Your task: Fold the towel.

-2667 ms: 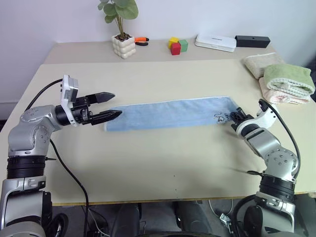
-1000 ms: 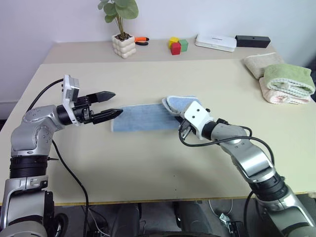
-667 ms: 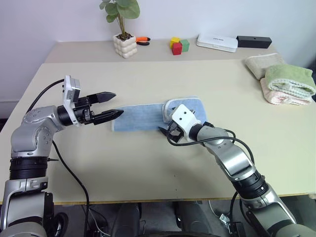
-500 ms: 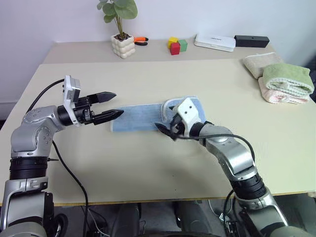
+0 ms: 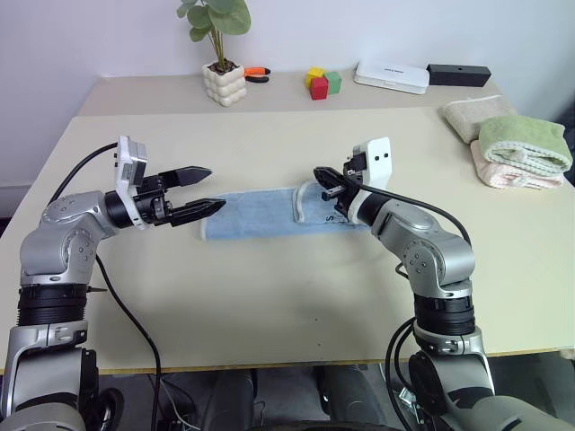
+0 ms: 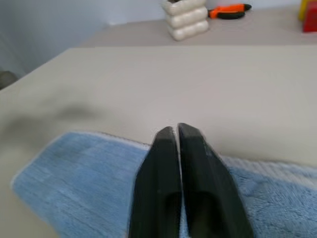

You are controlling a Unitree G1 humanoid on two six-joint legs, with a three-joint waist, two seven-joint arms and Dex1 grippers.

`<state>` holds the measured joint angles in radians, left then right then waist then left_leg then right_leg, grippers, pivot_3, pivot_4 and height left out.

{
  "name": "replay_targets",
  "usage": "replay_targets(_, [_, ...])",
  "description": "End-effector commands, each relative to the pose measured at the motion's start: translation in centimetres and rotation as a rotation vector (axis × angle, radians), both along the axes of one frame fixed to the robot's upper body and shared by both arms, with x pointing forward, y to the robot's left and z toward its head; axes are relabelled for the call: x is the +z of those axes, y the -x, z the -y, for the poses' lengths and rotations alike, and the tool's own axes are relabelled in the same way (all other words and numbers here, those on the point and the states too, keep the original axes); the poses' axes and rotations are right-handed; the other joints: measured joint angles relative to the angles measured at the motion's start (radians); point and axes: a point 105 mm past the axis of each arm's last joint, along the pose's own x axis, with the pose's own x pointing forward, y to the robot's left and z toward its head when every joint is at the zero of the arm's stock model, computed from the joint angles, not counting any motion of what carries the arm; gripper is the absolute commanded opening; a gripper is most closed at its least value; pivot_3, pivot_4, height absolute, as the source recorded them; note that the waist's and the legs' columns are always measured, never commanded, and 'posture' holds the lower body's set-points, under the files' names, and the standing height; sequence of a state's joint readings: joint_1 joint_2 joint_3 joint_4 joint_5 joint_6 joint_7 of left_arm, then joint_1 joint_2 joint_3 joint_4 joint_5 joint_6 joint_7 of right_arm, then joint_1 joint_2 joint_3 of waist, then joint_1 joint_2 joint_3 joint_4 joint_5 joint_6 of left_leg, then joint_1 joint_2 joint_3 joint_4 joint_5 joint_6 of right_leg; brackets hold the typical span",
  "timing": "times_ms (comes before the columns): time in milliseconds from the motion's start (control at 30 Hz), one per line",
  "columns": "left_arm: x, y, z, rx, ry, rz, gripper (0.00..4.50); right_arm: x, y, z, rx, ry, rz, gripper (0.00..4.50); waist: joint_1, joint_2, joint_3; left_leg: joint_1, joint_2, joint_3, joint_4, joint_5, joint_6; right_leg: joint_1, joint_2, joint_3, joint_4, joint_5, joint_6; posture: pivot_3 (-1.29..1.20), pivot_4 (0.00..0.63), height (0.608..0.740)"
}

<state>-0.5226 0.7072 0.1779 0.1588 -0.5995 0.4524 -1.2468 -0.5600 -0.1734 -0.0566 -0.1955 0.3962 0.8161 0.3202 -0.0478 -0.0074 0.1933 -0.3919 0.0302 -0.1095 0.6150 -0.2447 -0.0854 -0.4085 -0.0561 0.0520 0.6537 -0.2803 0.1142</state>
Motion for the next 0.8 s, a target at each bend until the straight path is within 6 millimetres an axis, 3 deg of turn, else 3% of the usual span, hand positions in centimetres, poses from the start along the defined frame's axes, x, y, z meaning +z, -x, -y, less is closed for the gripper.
replay_targets(33, [1.0, 0.0, 0.0, -0.006, 0.002, 0.037, 4.50, 1.9, 0.1, -0.3, 0.010, -0.022, 0.069, 0.05, 0.001, 0.000, 0.000, 0.000, 0.000, 0.000, 0.000, 0.000, 0.000, 0.000, 0.000, 0.000, 0.000, 0.000, 0.000, 0.00, 0.150, 0.740])
replay_targets(133, [1.0, 0.1, 0.0, -0.003, 0.002, 0.037, 4.50, 0.6, -1.2, 0.4, -0.083, 0.032, 0.063, 0.05, 0.000, 0.000, 0.000, 0.000, 0.000, 0.000, 0.000, 0.000, 0.000, 0.000, 0.000, 0.000, 0.000, 0.000, 0.000, 0.00, 0.150, 0.740])
replay_targets(333, [1.0, 0.1, 0.0, -0.003, 0.003, 0.037, 4.50, 0.4, -1.5, 0.4, -0.097, 0.039, 0.071, 0.05, 0.000, 0.000, 0.000, 0.000, 0.000, 0.000, 0.000, 0.000, 0.000, 0.000, 0.000, 0.000, 0.000, 0.000, 0.000, 0.00, 0.150, 0.740])
replay_targets(367, [1.0, 0.1, 0.0, -0.002, 0.004, 0.037, 4.50, -0.5, -1.6, 0.4, -0.104, 0.058, 0.063, 0.05, 0.000, 0.000, 0.000, 0.000, 0.000, 0.000, 0.000, 0.000, 0.000, 0.000, 0.000, 0.000, 0.000, 0.000, 0.000, 0.00, 0.150, 0.740])
replay_targets(433, [0.7, 0.5, 0.1, 0.002, 0.011, 0.023, 4.50, -6.1, -2.5, 2.0, -0.209, 0.190, -0.027, 0.05, -0.001, -0.001, -0.001, 0.000, 0.000, 0.000, 0.000, 0.000, 0.000, 0.000, 0.000, 0.000, 0.000, 0.000, 0.000, 0.00, 0.150, 0.740])
replay_targets(500, [0.6, 0.7, 0.2, 0.005, 0.014, 0.017, 4.50, -8.3, -2.7, 2.7, -0.244, 0.251, -0.049, 0.05, 0.001, -0.002, -0.001, 0.001, 0.000, 0.000, 0.000, 0.000, 0.000, 0.001, 0.000, 0.000, -0.001, 0.000, 0.000, 0.00, 0.150, 0.740])
replay_targets(800, [0.8, 0.6, 0.3, 0.005, 0.014, 0.020, 4.50, -8.4, -2.8, 2.7, -0.240, 0.236, -0.029, 0.05, 0.001, -0.002, -0.002, 0.001, 0.000, 0.000, 0.000, 0.001, -0.001, 0.001, 0.000, 0.000, 0.000, 0.001, -0.001, 0.00, 0.150, 0.740])
